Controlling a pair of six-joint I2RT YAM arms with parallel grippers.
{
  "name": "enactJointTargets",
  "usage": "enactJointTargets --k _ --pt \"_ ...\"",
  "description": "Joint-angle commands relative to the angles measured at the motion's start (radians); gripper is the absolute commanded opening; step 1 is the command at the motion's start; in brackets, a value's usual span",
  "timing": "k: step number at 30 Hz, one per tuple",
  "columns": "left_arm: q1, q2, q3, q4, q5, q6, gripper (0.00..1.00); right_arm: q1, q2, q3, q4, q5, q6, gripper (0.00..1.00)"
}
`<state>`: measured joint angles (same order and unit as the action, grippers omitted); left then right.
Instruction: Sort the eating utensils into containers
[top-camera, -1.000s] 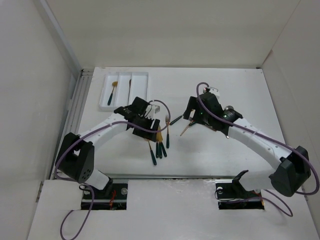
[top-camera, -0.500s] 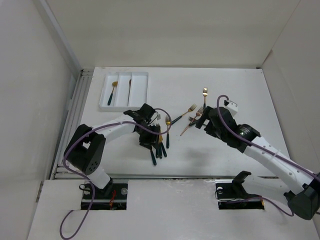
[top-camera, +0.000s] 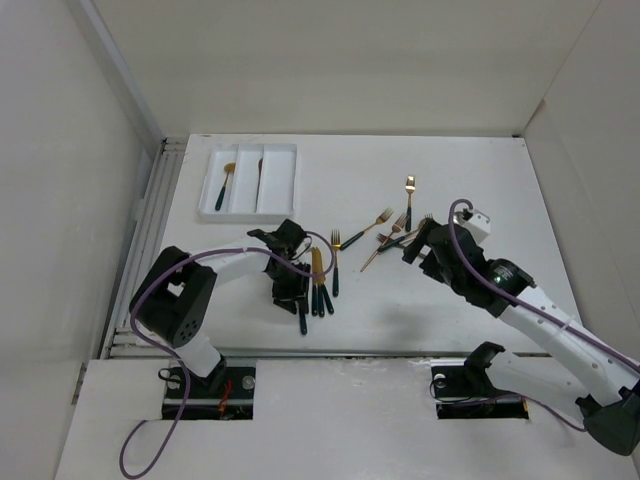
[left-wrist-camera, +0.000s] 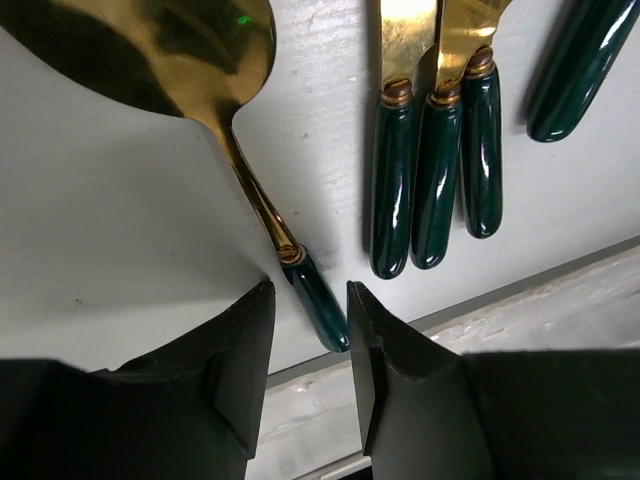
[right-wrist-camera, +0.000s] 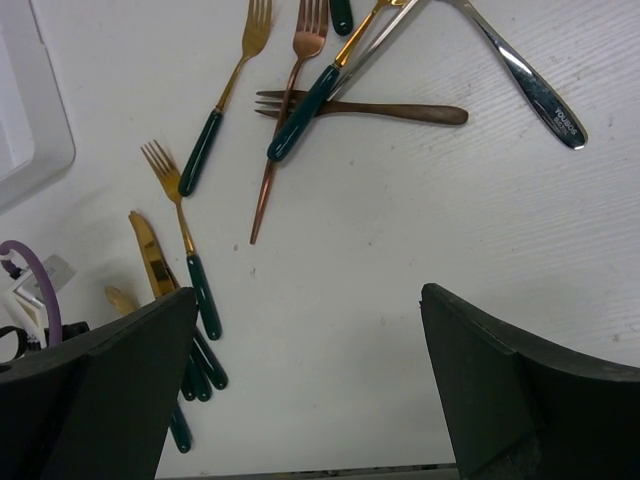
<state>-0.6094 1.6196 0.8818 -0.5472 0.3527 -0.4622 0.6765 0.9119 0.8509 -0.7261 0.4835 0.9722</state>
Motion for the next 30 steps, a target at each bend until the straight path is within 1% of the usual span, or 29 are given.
enactJointTargets --k 1,3,4,7,8,11,12,13,15,19,23,24,27,30 --pt "0.0 -0.003 -0.033 0.01 -0.012 -0.012 0.32 0.011 -0.036 0.0 -0.016 0.032 0.017 0.97" --pt "0.011 -0.003 -0.044 0.01 -0.012 -0.012 0.29 0.011 -0.059 -0.009 -0.026 0.041 0.017 0.97" --pt "0.042 0.008 -0.053 0.019 -0.024 -0.012 0.26 0.011 -0.059 -0.009 -0.026 0.052 0.017 0.97" --pt "0.075 0.008 -0.086 0.02 -0.034 -0.012 0.23 0.011 -0.08 -0.009 -0.038 0.075 0.026 0.97" --pt "0.076 0.008 -0.099 0.029 -0.034 -0.012 0.18 0.011 -0.093 -0.009 -0.038 0.075 0.026 0.97" --pt "0.076 0.019 -0.11 0.05 -0.014 -0.003 0.09 0.011 -0.116 -0.009 -0.047 0.087 0.026 0.97" --pt "0.076 0.031 -0.11 0.05 -0.005 -0.003 0.03 0.011 -0.116 -0.009 -0.058 0.098 0.026 0.97" --pt "0.085 0.042 -0.119 0.059 -0.004 -0.003 0.0 0.011 -0.126 -0.009 -0.058 0.098 0.026 0.97" --pt "0.085 0.051 -0.119 0.069 0.009 0.01 0.0 0.011 -0.139 -0.021 -0.058 0.098 0.036 0.97" --pt "0.123 0.06 -0.119 0.079 0.009 0.049 0.0 0.011 -0.162 -0.03 -0.058 0.107 0.045 0.97" --pt "0.134 0.039 -0.02 0.06 -0.001 0.114 0.0 0.011 -0.171 -0.03 -0.058 0.128 0.045 0.96" --pt "0.134 0.039 0.024 0.05 0.009 0.132 0.0 0.011 -0.162 -0.03 -0.058 0.129 0.036 0.95" --pt "0.134 0.039 0.101 0.02 0.009 0.193 0.0 0.011 -0.151 -0.007 -0.03 0.138 -0.003 0.95" --pt "0.134 0.028 0.126 0.01 0.009 0.227 0.0 0.011 -0.125 0.003 0.007 0.148 -0.029 0.95"
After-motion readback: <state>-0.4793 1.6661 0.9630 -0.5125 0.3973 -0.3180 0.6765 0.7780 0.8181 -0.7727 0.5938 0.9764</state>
